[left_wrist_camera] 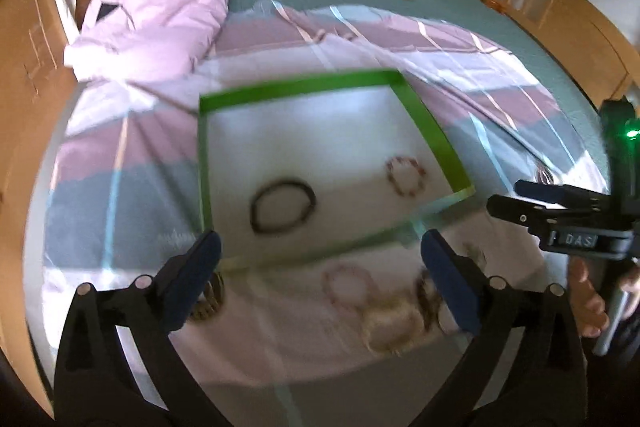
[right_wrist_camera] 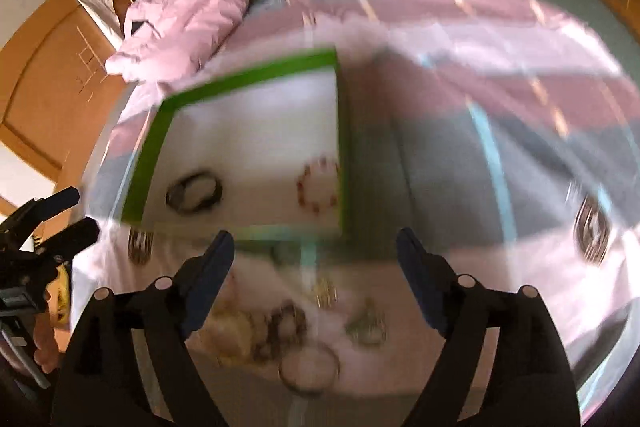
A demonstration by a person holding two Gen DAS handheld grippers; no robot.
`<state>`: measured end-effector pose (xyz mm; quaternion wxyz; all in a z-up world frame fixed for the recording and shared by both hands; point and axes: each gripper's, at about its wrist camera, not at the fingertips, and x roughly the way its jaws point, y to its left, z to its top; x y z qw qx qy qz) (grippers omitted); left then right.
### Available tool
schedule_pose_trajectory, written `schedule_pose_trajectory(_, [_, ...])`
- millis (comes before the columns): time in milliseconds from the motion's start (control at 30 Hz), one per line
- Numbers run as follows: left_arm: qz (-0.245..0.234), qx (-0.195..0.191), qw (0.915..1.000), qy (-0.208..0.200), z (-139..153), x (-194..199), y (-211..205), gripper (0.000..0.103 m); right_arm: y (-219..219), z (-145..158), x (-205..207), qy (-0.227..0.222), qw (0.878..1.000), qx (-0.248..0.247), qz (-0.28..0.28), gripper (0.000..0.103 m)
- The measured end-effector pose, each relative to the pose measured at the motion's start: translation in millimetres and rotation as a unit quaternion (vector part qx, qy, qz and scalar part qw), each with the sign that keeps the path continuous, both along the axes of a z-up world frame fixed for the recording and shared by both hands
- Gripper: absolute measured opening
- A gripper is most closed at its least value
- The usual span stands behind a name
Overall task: Organize jewelry
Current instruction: 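Grasp the green pendant with the right tool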
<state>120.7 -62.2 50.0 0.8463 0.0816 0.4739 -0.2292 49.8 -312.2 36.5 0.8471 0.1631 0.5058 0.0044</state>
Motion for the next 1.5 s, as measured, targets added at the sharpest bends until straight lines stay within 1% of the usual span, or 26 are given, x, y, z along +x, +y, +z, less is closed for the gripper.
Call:
schedule_pose_trajectory(67, [0.008,0.0,0.9999,0.014,-17,-12,10,0.101,-1,-15,-18,0.006,1.0,0.003,0.013,0.083])
schedule_pose_trajectory(133, [0.015,-0.003,0.9989,0.044,-38,-18,22,0.101,2,-31,-27,0.04,0.999,-0.031,0.014,0.083])
schedule_pose_trajectory(167, [0.02,0.003,0.9983,0.055,-47,-17,26,0.101,3,-40,-29,0.061,0.997,-0.046,0.012,0.08])
schedule_pose_trajectory(200, [0.031,0.012,0.9975,0.062,-56,-16,31,0.101,4,-46,-30,0.066,0.997,-0.044,0.013,0.077])
schedule_pose_trajectory(233, [0.041,0.019,0.997,0.062,-62,-15,35,0.101,3,-48,-30,0.064,0.997,-0.031,0.009,0.076])
schedule_pose_trajectory(300, [0.057,0.03,0.9955,0.069,-73,-12,39,0.101,1,-51,-28,0.078,0.996,-0.035,-0.005,0.076])
schedule_pose_trajectory(333, [0.059,0.03,0.9947,0.079,-79,-9,39,0.101,-1,-51,-27,0.078,0.996,-0.034,-0.007,0.075])
schedule_pose_trajectory(367, [0.059,0.029,0.9944,0.082,-80,-8,39,0.101,-3,-50,-28,0.078,0.996,-0.031,-0.011,0.071])
schedule_pose_trajectory(400, [0.059,0.027,0.9942,0.086,-83,-8,38,0.099,-4,-51,-28,0.082,0.996,-0.03,-0.014,0.063])
schedule_pose_trajectory(433, [0.055,0.024,0.9941,0.091,-86,-7,35,0.091,-4,-52,-29,0.084,0.996,-0.03,-0.015,0.059])
schedule_pose_trajectory(467, [0.047,0.02,0.9938,0.098,-89,-7,32,0.085,-5,-54,-28,0.09,0.995,-0.029,-0.015,0.052])
schedule_pose_trajectory(500, [0.043,0.018,0.9935,0.103,-90,-7,31,0.07,-5,-56,-28,0.095,0.995,-0.029,-0.014,0.047])
schedule_pose_trajectory(533, [0.037,0.013,0.9926,0.115,-94,-7,28,0.058,-7,-61,-27,0.1,0.995,-0.029,-0.014,0.04])
schedule_pose_trajectory(567, [0.033,0.008,0.9914,0.126,-97,-7,26,0.054,-7,-65,-27,0.106,0.994,-0.029,-0.012,0.034])
schedule_pose_trajectory(600, [0.029,0.003,0.9901,0.137,-101,-6,24,0.053,-6,-68,-27,0.111,0.993,-0.03,-0.01,0.031])
schedule_pose_trajectory(700, [0.024,-0.009,0.9861,0.164,-111,-7,19,0.05,-3,-73,-27,0.122,0.992,-0.029,0.001,0.03])
schedule_pose_trajectory(800, [0.026,-0.013,0.984,0.176,-117,-7,18,0.048,0,-76,-26,0.126,0.992,-0.019,0.008,0.03])
schedule_pose_trajectory(867, [0.028,-0.02,0.9816,0.188,-121,-6,18,0.044,2,-80,-25,0.131,0.991,-0.021,0.012,0.03])
schedule_pose_trajectory(900, [0.028,-0.021,0.9807,0.192,-123,-5,17,0.04,2,-82,-24,0.135,0.991,-0.021,0.012,0.03])
schedule_pose_trajectory(1000, [0.03,-0.023,0.9778,0.206,-128,-4,16,0.031,-4,-92,-21,0.154,0.988,0.012,0.001,0.03])
schedule_pose_trajectory(1067, [0.033,-0.015,0.977,0.21,-134,-4,14,0.031,-5,-95,-18,0.157,0.987,0.017,-0.006,0.03])
schedule_pose_trajectory(1200, [0.035,-0.006,0.9776,0.207,-137,-3,11,0.031,5,-92,-14,0.15,0.989,-0.013,0.0,0.03])
schedule_pose_trajectory(1333, [0.036,0.002,0.9784,0.203,-140,-4,7,0.031,20,-93,-12,0.15,0.987,-0.059,0.012,0.031])
schedule_pose_trajectory(1400, [0.035,0.008,0.979,0.201,-140,-5,3,0.03,30,-95,-13,0.159,0.984,-0.076,0.022,0.031])
schedule_pose_trajectory(1433, [0.037,0.014,0.9797,0.197,-140,-5,2,0.024,32,-95,-12,0.157,0.984,-0.083,0.019,0.031])
schedule_pose_trajectory(1500, [0.042,0.023,0.98,0.193,-141,-5,-3,0.018,36,-95,-12,0.154,0.984,-0.088,0.013,0.026])
